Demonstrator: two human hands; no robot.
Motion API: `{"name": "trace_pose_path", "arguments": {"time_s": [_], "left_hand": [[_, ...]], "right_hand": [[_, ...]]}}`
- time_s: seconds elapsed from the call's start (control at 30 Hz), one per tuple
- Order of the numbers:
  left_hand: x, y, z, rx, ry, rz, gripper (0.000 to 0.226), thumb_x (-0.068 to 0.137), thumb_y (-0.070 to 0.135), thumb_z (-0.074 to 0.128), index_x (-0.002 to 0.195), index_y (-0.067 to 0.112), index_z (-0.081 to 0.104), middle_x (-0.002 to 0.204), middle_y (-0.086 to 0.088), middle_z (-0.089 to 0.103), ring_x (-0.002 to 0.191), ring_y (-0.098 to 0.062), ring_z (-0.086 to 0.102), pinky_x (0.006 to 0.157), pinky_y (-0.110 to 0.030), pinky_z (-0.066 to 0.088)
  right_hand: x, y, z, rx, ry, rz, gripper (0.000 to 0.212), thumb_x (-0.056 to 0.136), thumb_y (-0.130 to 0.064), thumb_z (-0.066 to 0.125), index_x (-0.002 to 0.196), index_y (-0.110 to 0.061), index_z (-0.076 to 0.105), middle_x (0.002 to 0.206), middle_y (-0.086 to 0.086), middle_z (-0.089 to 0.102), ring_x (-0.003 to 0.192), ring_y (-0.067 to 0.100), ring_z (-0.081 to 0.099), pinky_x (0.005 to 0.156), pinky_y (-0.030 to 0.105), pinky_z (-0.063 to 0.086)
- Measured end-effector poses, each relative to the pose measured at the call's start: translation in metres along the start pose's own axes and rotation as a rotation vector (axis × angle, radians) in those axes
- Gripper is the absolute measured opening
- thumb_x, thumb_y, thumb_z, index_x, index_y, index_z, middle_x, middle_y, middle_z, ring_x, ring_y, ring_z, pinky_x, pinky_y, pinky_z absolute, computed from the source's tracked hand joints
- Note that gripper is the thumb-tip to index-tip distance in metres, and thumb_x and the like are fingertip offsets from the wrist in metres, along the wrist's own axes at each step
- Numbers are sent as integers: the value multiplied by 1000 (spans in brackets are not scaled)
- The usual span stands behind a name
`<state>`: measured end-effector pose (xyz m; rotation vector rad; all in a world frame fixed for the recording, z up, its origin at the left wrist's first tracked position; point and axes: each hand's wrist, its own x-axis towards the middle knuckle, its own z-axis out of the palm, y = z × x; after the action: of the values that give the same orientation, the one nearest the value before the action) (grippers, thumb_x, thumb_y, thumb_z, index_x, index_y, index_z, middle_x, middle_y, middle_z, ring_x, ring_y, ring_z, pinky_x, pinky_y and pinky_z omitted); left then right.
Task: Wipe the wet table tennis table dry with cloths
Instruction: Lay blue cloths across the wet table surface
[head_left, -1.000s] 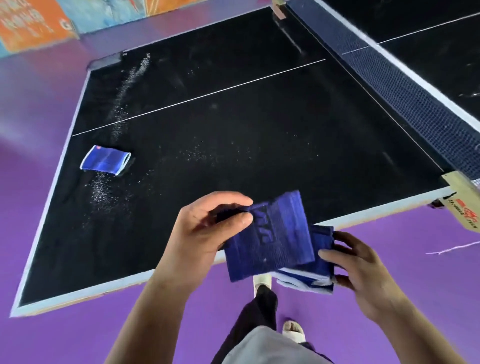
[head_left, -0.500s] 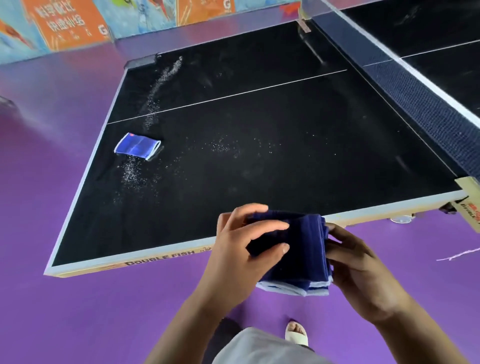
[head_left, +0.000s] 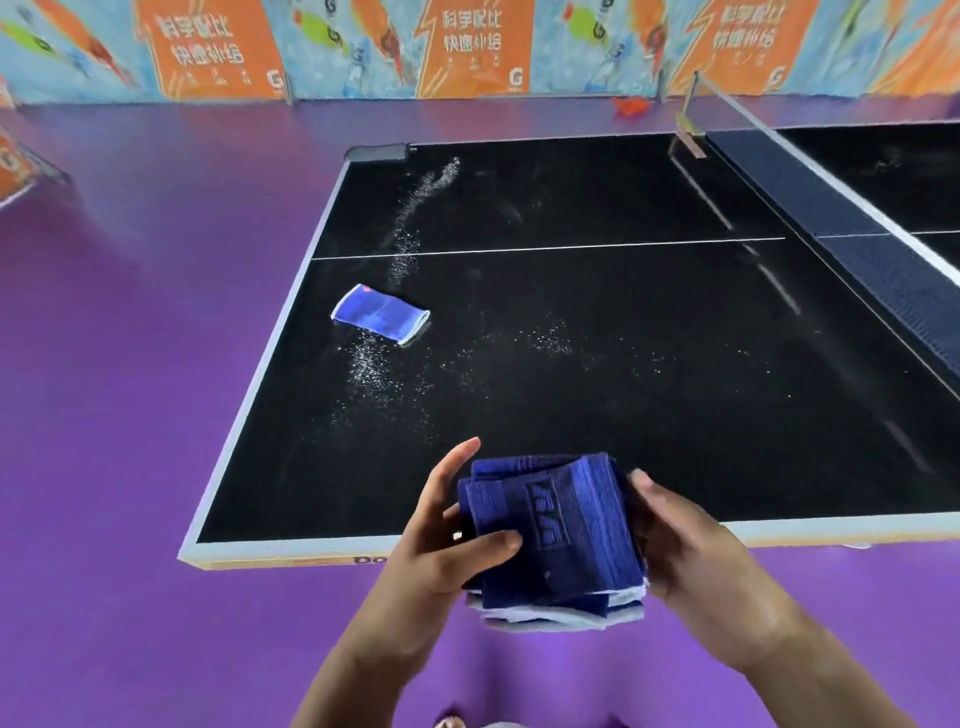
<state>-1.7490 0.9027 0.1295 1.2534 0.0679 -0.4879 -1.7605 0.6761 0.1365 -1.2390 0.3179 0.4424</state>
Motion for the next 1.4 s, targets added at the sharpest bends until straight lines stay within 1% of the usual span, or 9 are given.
{"name": "trace_pose_path", "arguments": {"time_s": [0.1, 0.23, 0.4, 0.53, 0.83, 0.97, 1.13, 1.3, 1.4], "left_hand": [[-7, 23, -54, 35, 51, 49, 85, 69, -1, 72, 140, 39, 47, 105, -11, 72, 80, -14, 68, 60, -22, 53], [-14, 46, -119, 97, 60, 89, 78, 72, 4, 75, 131, 50, 54, 118, -16, 69, 96, -19, 65, 74, -28, 54], [-13, 61, -182, 44, 50, 71, 77, 75, 0, 73, 138, 39, 52, 123, -16, 68, 95, -19, 68, 68, -23, 53], [-7, 69, -221, 13, 50, 40, 72, 78, 1, 72, 137, 38, 53, 124, -16, 67, 101, -21, 67, 76, -28, 55], [18, 123, -338, 21, 218, 17, 66, 80, 1, 66, 132, 40, 57, 128, -17, 65, 105, -30, 65, 95, -54, 53], [32, 161, -402, -6, 324, 27, 65, 80, 0, 65, 137, 28, 54, 124, -19, 66, 100, -28, 67, 77, -38, 57], [55, 187, -457, 1, 392, 70, 62, 80, -1, 63, 136, 25, 54, 117, -16, 67, 97, -28, 64, 77, -35, 55], [87, 189, -487, -74, 336, 49, 61, 81, 1, 65, 136, 22, 54, 121, -19, 66, 102, -28, 63, 78, -35, 56], [123, 198, -498, -58, 242, 9, 57, 81, 2, 67, 131, 26, 60, 118, -15, 69, 100, -24, 64, 77, -34, 56]], "right_hand": [[18, -7, 64, -125, -58, -11, 44, 79, -51, 69, 112, -23, 74, 117, 8, 73, 100, 23, 69, 89, 50, 53], [42, -8, 132, -275, -54, -73, 34, 74, -22, 77, 107, -29, 74, 112, 3, 74, 104, 30, 71, 95, 61, 51], [72, 0, 181, -203, -53, -31, 34, 80, -3, 69, 108, -21, 74, 114, 11, 73, 103, 35, 71, 93, 57, 54], [103, 4, 207, -146, -70, -17, 32, 79, 1, 66, 104, -15, 77, 109, 17, 74, 91, 32, 73, 71, 40, 62], [223, 11, 310, -63, -172, 47, 36, 72, -8, 69, 107, -16, 76, 111, 19, 73, 87, 32, 69, 69, 38, 56], [286, 0, 371, -36, -260, 66, 34, 71, -9, 71, 104, -16, 76, 105, 18, 73, 79, 26, 71, 61, 30, 57], [331, -6, 424, -41, -286, 73, 38, 69, -15, 73, 107, -18, 75, 97, 8, 73, 74, 20, 70, 67, 33, 54], [354, -17, 438, -40, -204, 62, 33, 68, -16, 74, 101, -21, 77, 92, 7, 71, 73, 21, 66, 68, 33, 46], [366, -20, 434, -21, -70, 47, 33, 70, -13, 74, 103, -19, 77, 98, 12, 72, 83, 29, 65, 78, 42, 48]]}}
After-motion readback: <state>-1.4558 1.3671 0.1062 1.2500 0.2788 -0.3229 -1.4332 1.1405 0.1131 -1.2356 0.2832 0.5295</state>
